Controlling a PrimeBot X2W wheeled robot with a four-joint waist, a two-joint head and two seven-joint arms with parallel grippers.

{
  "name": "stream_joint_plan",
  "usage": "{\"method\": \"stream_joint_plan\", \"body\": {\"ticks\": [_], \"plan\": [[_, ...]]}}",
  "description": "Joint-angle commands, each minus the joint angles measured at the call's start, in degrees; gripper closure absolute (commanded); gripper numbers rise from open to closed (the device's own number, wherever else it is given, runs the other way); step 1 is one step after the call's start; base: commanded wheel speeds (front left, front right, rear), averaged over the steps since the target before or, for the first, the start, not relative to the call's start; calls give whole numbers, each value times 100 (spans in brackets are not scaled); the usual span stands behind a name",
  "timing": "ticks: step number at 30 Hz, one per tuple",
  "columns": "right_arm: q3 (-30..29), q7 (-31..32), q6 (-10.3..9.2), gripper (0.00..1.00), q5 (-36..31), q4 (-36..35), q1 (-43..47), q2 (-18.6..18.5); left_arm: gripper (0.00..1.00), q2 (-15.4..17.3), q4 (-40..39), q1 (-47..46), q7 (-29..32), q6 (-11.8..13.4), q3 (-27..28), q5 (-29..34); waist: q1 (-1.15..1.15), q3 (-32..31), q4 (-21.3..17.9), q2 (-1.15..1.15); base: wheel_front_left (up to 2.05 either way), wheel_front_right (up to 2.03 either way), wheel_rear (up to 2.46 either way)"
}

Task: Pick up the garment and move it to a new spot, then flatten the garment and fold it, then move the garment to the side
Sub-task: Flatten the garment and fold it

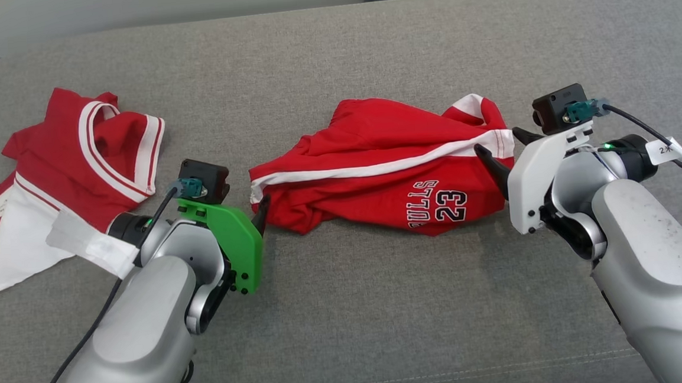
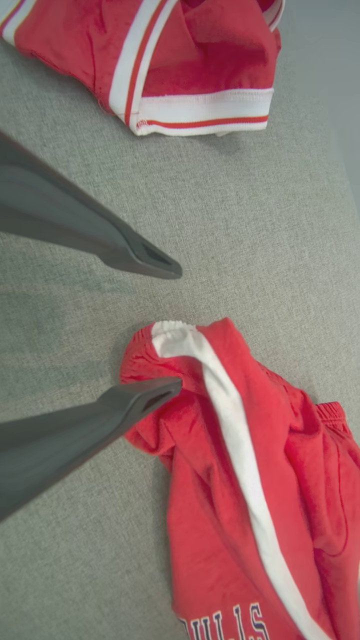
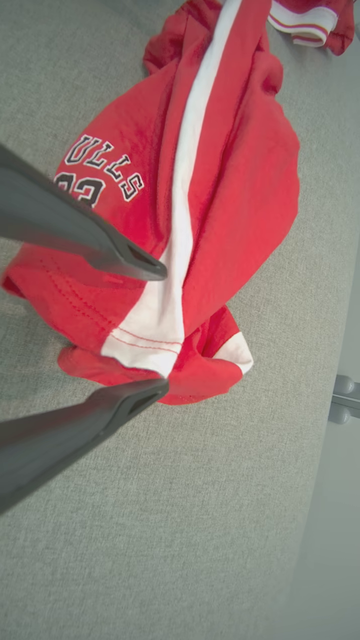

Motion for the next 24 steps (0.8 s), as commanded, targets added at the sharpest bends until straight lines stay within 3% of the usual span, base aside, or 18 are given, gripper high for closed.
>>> {"method": "stream_joint_plan", "body": {"ticks": [1,3,5,6,7,9,10,11,13,14,24], "plan": [[-15,12,-7,0,-46,27,-48,23,0,-10,49,-108,-22,-17,5,15,0,69,-14,0,0,0,0],[-20,-19,-6,0,-67,51,-76,46,0,-35,131,-167,-45,-29,-2,15,0,108,-10,0,0,0,0],[-16,-39,-6,15,-60,59,-88,63,0,-70,194,-211,-75,-44,-6,4,0,141,-3,0,0,0,0],[-4,-72,-7,16,-60,37,-95,68,0,-82,225,-238,-93,-50,-8,5,0,154,0,0,0,0,0],[4,-68,-6,51,-47,29,-92,82,0,-86,259,-260,-98,-57,-9,1,0,163,-1,0,0,0,0],[21,-52,-6,55,-31,7,-73,82,0,-84,322,-288,-136,-94,-14,-12,0,175,-6,0,0,0,0],[24,-52,-7,58,-27,-2,-72,80,5,-93,353,-303,-132,-105,-22,-21,0,179,-10,0,0,0,0],[30,-57,-6,63,-17,-11,-72,76,30,-102,378,-322,-144,-121,-26,-33,0,182,-15,0,0,0,0],[42,-76,-6,87,-5,-31,-73,61,100,-117,428,-357,-171,-153,-34,-43,0,188,-21,0,0,0,0],[48,-89,-6,100,0,-41,-72,53,100,-121,454,-358,-182,-169,-44,-45,0,188,-23,0,0,0,0],[-48,-231,-6,100,-52,-251,-22,-14,100,-90,377,-474,-415,-183,-5,-48,0,57,11,0,0,0,0]]}}
